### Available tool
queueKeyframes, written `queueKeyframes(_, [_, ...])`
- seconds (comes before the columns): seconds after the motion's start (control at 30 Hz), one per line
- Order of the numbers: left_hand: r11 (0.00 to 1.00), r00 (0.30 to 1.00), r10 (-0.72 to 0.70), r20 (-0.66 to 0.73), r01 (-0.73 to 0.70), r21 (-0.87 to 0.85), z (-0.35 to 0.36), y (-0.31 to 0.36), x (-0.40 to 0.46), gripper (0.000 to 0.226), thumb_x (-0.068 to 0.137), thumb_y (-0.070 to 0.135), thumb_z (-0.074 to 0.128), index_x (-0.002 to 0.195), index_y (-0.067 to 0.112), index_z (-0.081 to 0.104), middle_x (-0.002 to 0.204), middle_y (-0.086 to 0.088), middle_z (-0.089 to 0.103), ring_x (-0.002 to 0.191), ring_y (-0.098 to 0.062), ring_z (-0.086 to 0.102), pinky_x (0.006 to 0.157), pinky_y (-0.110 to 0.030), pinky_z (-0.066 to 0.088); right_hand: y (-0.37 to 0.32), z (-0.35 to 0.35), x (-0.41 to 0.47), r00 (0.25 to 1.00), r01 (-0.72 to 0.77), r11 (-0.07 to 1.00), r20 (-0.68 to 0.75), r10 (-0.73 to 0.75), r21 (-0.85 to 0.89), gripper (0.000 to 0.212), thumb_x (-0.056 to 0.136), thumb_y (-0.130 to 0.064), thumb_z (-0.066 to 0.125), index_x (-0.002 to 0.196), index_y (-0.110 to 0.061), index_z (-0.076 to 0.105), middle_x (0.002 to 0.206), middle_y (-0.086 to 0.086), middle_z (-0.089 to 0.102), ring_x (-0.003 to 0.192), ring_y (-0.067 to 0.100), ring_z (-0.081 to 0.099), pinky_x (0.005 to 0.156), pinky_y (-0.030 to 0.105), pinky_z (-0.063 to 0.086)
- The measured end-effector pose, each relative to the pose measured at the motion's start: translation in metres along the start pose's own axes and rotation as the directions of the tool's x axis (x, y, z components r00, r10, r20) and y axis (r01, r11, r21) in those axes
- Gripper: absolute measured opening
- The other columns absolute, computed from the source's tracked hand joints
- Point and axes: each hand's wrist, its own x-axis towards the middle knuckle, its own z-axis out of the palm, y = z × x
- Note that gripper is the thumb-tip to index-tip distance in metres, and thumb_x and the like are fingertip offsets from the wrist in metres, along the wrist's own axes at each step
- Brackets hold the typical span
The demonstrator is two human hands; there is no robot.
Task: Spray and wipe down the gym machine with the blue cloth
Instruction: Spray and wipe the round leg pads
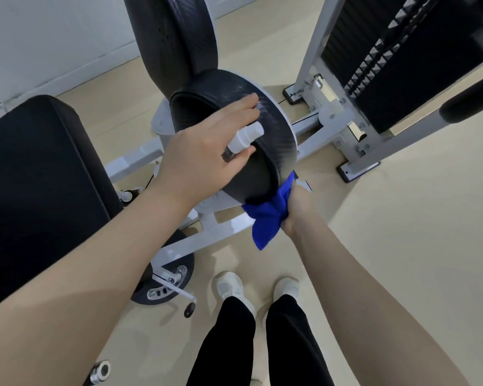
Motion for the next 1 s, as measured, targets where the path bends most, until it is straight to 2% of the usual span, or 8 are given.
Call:
queueKeyframes(0.1, [1.0, 1.0, -0.01, 0.007, 0.01, -0.027, 0.001, -0.002, -0.001, 0.042, 0.085, 0.022, 0.06, 0.126, 0.013, 0.057, 0.136, 0.005, 0.051, 0.123, -0.004, 0.045, 0.086, -0.017, 0.044, -0.014, -0.007, -0.022, 0.957, 0.276, 0.961, -0.096, -0.274, 0.015, 0.021, 0.091, -0.031, 0.046, 0.073, -0.022, 0.042, 0.061, -0.006, 0.046, 0.057, 0.013, 0.044, 0.057, 0.024, 0.037])
queueKeyframes(0.3, [0.996, 0.996, -0.049, 0.077, 0.054, -0.067, -0.003, 0.002, 0.0, 0.045, 0.083, 0.031, 0.057, 0.125, 0.015, 0.058, 0.137, 0.006, 0.051, 0.123, -0.002, 0.043, 0.088, -0.013, 0.04, 0.027, 0.009, -0.035, 0.965, 0.159, 0.957, -0.164, -0.203, -0.243, 0.025, 0.096, -0.017, 0.038, 0.071, -0.019, 0.037, 0.071, -0.002, 0.043, 0.066, 0.017, 0.046, 0.065, 0.027, 0.041])
queueKeyframes(0.47, [0.976, 0.978, -0.11, 0.176, 0.14, -0.169, -0.009, 0.005, -0.002, 0.051, 0.081, 0.042, 0.048, 0.127, 0.02, 0.056, 0.14, 0.016, 0.046, 0.113, -0.008, 0.057, 0.088, -0.033, 0.052, -0.021, -0.004, -0.086, 0.829, 0.528, 0.833, -0.114, -0.547, -0.163, 0.013, 0.093, -0.025, 0.053, 0.085, -0.015, 0.058, 0.069, -0.009, 0.055, 0.06, 0.004, 0.052, 0.06, 0.019, 0.046])
queueKeyframes(0.57, [0.953, 0.973, -0.123, 0.197, 0.171, -0.249, -0.009, 0.008, -0.002, 0.051, 0.08, 0.041, 0.048, 0.126, 0.021, 0.057, 0.137, 0.021, 0.045, 0.119, 0.001, 0.05, 0.092, -0.027, 0.049, -0.051, 0.012, -0.113, 0.696, 0.684, 0.648, 0.033, -0.718, -0.334, 0.012, 0.09, -0.028, 0.058, 0.091, -0.02, 0.066, 0.086, -0.009, 0.064, 0.083, 0.006, 0.058, 0.078, 0.023, 0.049])
queueKeyframes(0.67, [0.891, 0.966, -0.188, 0.178, 0.244, -0.382, -0.021, 0.01, -0.004, 0.046, 0.08, 0.036, 0.051, 0.122, 0.018, 0.061, 0.128, 0.013, 0.056, 0.115, 0.0, 0.054, 0.094, -0.017, 0.044, -0.068, 0.03, -0.124, 0.501, 0.769, 0.28, 0.27, -0.822, -0.575, 0.014, 0.089, -0.027, 0.059, 0.096, -0.021, 0.07, 0.086, -0.009, 0.058, 0.083, 0.005, 0.051, 0.074, 0.021, 0.039])
queueKeyframes(0.83, [0.86, 0.916, -0.394, 0.082, 0.398, -0.319, -0.063, -0.016, -0.002, 0.022, 0.081, 0.036, 0.056, 0.087, 0.017, 0.064, 0.06, 0.006, 0.057, 0.059, -0.005, 0.053, 0.056, -0.014, 0.038, -0.102, 0.065, -0.126, 0.245, 0.761, -0.326, 0.713, -0.656, -0.561, 0.017, 0.086, -0.027, 0.065, 0.097, -0.017, 0.074, 0.085, -0.001, 0.056, 0.08, 0.019, 0.051, 0.065, 0.029, 0.036])
queueKeyframes(0.9, [0.782, 0.857, -0.499, 0.127, 0.508, -0.36, -0.074, -0.022, 0.005, 0.01, 0.086, 0.028, 0.062, 0.089, 0.018, 0.06, 0.06, 0.01, 0.053, 0.057, -0.005, 0.052, 0.056, -0.019, 0.04, -0.116, 0.091, -0.124, 0.259, 0.668, -0.563, 0.861, -0.437, -0.487, 0.02, 0.088, -0.033, 0.061, 0.101, -0.022, 0.072, 0.095, 0.001, 0.059, 0.089, 0.023, 0.05, 0.069, 0.032, 0.036])
queueKeyframes(1.0, [0.672, 0.775, -0.587, 0.234, 0.628, -0.393, -0.087, -0.029, 0.013, 0.01, 0.092, 0.027, 0.053, 0.099, 0.02, 0.054, 0.064, 0.003, 0.054, 0.058, -0.012, 0.05, 0.054, -0.024, 0.04, -0.138, 0.127, -0.109, 0.424, 0.605, -0.588, 0.842, -0.333, -0.537, 0.024, 0.091, -0.034, 0.056, 0.107, -0.023, 0.07, 0.104, 0.001, 0.059, 0.098, 0.023, 0.052, 0.075, 0.035, 0.041])
